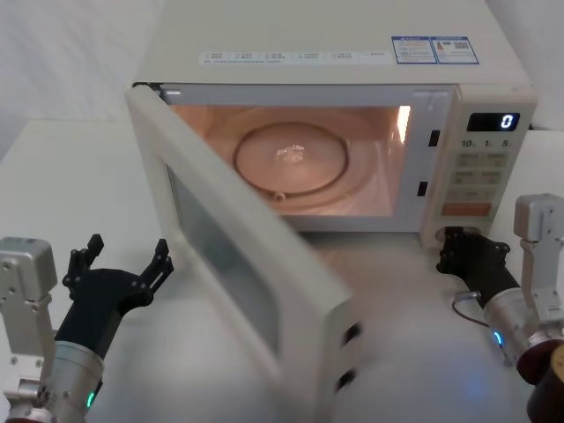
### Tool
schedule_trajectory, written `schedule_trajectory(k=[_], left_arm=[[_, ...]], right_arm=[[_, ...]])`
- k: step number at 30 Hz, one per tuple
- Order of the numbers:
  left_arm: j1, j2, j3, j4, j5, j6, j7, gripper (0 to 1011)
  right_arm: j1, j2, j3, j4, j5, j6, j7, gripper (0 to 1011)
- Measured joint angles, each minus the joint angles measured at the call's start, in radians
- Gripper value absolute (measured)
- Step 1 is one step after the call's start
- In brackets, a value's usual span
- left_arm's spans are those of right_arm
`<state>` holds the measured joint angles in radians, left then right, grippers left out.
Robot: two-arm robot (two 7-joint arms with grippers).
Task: Press the button to open the microwave door with one hand; close the microwave door with the other hand.
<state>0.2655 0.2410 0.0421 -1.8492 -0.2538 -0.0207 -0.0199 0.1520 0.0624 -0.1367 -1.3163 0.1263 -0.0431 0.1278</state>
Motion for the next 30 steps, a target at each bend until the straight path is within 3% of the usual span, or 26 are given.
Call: schedule_trajectory(k=[20, 30], left_arm=[[0.000, 0.000, 0.000, 0.000, 0.000, 0.000, 0.000, 1001], [0.000, 0.000, 0.000, 0.000, 0.000, 0.000, 0.000, 1001]], right_arm=[[-0.050, 0.001, 0.000, -0.051, -0.004, 0.010, -0.004, 0], [-0.084, 0.003, -0.005, -0.112, -0.012, 0.025, -0.009, 0]])
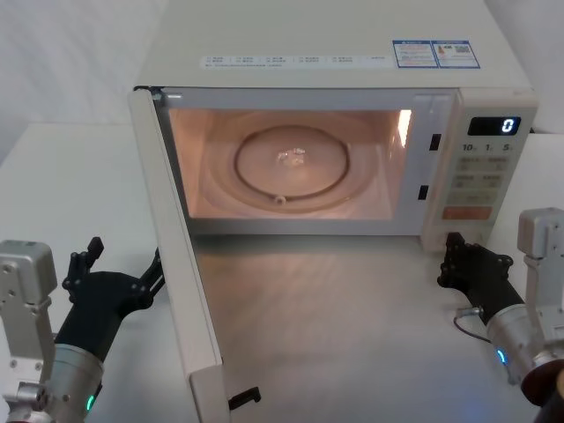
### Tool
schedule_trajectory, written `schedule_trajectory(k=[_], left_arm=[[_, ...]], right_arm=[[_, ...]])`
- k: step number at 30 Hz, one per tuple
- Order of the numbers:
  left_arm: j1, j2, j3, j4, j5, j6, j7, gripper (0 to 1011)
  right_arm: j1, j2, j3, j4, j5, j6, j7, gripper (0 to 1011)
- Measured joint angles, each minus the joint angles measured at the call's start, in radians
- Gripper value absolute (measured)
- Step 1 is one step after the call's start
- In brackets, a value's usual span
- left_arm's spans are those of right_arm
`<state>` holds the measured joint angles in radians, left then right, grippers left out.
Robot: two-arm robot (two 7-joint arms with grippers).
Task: Press the button to open the microwave door with one hand; close the microwave door with the other hand.
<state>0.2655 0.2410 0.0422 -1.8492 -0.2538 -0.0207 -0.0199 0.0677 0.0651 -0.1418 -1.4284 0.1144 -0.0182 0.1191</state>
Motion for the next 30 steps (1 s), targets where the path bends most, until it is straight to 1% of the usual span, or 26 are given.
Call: schedule_trajectory(k=[5, 14, 15, 19, 21, 23, 24, 28, 30], left_arm=[[0.000, 0.000, 0.000, 0.000, 0.000, 0.000, 0.000, 1001], [0.000, 0.000, 0.000, 0.000, 0.000, 0.000, 0.000, 1001], [0.000, 0.000, 0.000, 0.000, 0.000, 0.000, 0.000, 1001], [0.000, 0.000, 0.000, 0.000, 0.000, 0.000, 0.000, 1001], [0.000, 0.000, 0.000, 0.000, 0.000, 0.000, 0.000, 1001], [0.000, 0.000, 0.000, 0.000, 0.000, 0.000, 0.000, 1001], [0.000, 0.000, 0.000, 0.000, 0.000, 0.000, 0.000, 1001], [0.000, 0.000, 0.000, 0.000, 0.000, 0.000, 0.000, 1001], [0.000, 0.000, 0.000, 0.000, 0.000, 0.000, 0.000, 1001]], right_arm=[[-0.023, 0.005, -0.002, -0.039, -0.004, 0.011, -0.001, 0], [-0.085, 0.025, -0.008, -0.135, -0.012, 0.038, 0.003, 0], [-0.097, 0.031, -0.009, -0.156, -0.012, 0.043, 0.007, 0], [-0.121, 0.045, -0.009, -0.201, -0.014, 0.056, 0.013, 0], [-0.144, 0.059, -0.004, -0.245, -0.014, 0.067, 0.018, 0], [-0.156, 0.068, 0.001, -0.268, -0.013, 0.074, 0.022, 0], [-0.166, 0.077, 0.006, -0.291, -0.010, 0.081, 0.029, 0], [-0.183, 0.095, 0.018, -0.329, 0.010, 0.090, 0.047, 0], [-0.194, 0.111, 0.026, -0.356, 0.020, 0.095, 0.059, 0]])
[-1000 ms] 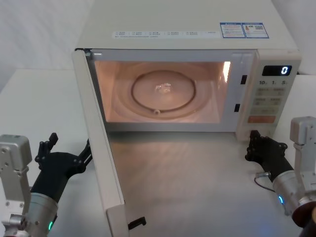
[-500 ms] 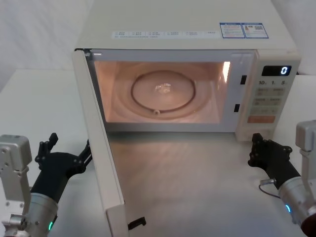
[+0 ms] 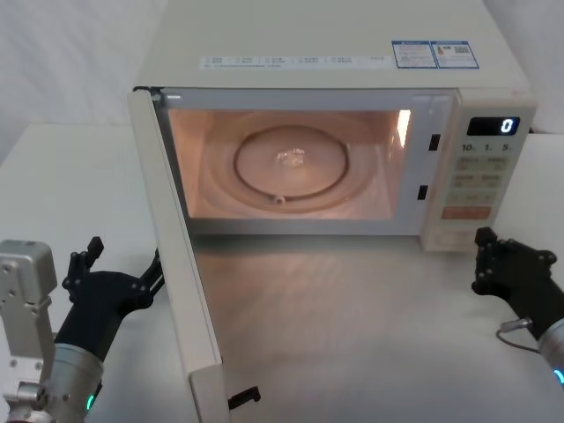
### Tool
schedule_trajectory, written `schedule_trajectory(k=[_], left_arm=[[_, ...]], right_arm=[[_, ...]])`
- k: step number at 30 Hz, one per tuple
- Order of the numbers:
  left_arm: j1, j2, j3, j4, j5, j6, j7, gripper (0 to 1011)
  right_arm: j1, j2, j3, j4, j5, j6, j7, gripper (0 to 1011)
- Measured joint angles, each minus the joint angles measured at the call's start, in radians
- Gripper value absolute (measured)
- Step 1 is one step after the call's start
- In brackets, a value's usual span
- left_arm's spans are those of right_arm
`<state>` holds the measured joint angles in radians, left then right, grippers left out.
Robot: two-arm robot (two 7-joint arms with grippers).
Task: Press the button to open the microwave door with one hand; close the microwave door with the other hand.
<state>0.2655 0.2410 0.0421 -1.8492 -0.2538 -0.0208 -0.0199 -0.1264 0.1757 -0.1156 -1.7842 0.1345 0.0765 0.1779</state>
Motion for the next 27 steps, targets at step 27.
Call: schedule_trajectory(k=[27], left_arm=[[0.000, 0.000, 0.000, 0.000, 0.000, 0.000, 0.000, 1001]], right_arm=[[-0.049, 0.100, 0.064, -0.035, 0.085, -0.070, 0.048, 0]])
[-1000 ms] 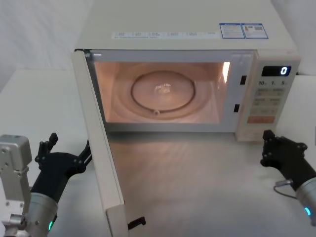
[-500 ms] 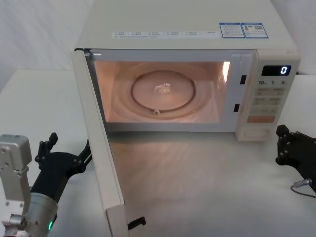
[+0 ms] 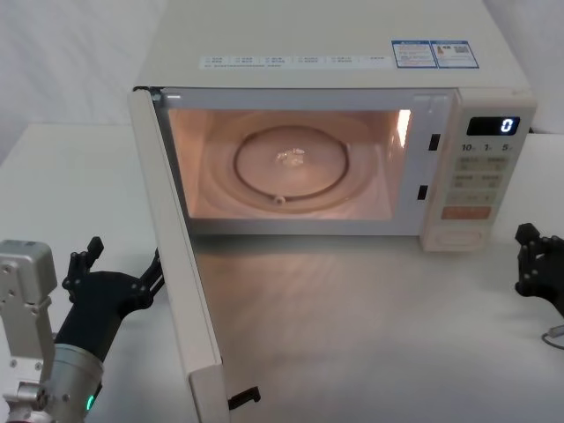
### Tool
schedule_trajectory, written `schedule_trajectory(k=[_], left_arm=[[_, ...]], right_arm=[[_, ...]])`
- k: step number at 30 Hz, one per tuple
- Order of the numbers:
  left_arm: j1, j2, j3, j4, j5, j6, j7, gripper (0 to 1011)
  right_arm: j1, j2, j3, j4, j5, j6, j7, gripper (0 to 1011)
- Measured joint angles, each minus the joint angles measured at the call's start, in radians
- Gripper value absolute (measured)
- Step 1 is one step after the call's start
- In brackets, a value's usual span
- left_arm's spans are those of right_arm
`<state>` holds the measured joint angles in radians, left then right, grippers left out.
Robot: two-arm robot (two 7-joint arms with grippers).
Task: Press the button to open the microwave door with one hand; close the microwave door with the other hand.
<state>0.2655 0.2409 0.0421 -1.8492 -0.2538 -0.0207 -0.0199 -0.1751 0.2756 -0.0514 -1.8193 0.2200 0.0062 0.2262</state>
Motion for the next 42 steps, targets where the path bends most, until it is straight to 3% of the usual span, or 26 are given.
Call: schedule_trajectory(k=[11, 18, 22, 25, 29, 42], left_arm=[[0.000, 0.000, 0.000, 0.000, 0.000, 0.000, 0.000, 1001], [0.000, 0.000, 0.000, 0.000, 0.000, 0.000, 0.000, 1001], [0.000, 0.000, 0.000, 0.000, 0.000, 0.000, 0.000, 1001], [0.000, 0.000, 0.000, 0.000, 0.000, 0.000, 0.000, 1001], [0.000, 0.000, 0.000, 0.000, 0.000, 0.000, 0.000, 1001], [0.000, 0.000, 0.000, 0.000, 0.000, 0.000, 0.000, 1001]], right_arm=[[-0.003, 0.003, 0.005, -0.002, 0.007, -0.008, 0.000, 11], [-0.003, 0.002, 0.004, -0.002, 0.005, -0.006, 0.000, 177], [-0.002, 0.002, 0.003, -0.002, 0.005, -0.005, 0.000, 341], [-0.002, 0.002, 0.003, -0.002, 0.004, -0.005, 0.000, 396], [-0.002, 0.001, 0.003, -0.002, 0.004, -0.005, 0.000, 562], [-0.001, 0.001, 0.002, -0.002, 0.003, -0.004, 0.000, 938]])
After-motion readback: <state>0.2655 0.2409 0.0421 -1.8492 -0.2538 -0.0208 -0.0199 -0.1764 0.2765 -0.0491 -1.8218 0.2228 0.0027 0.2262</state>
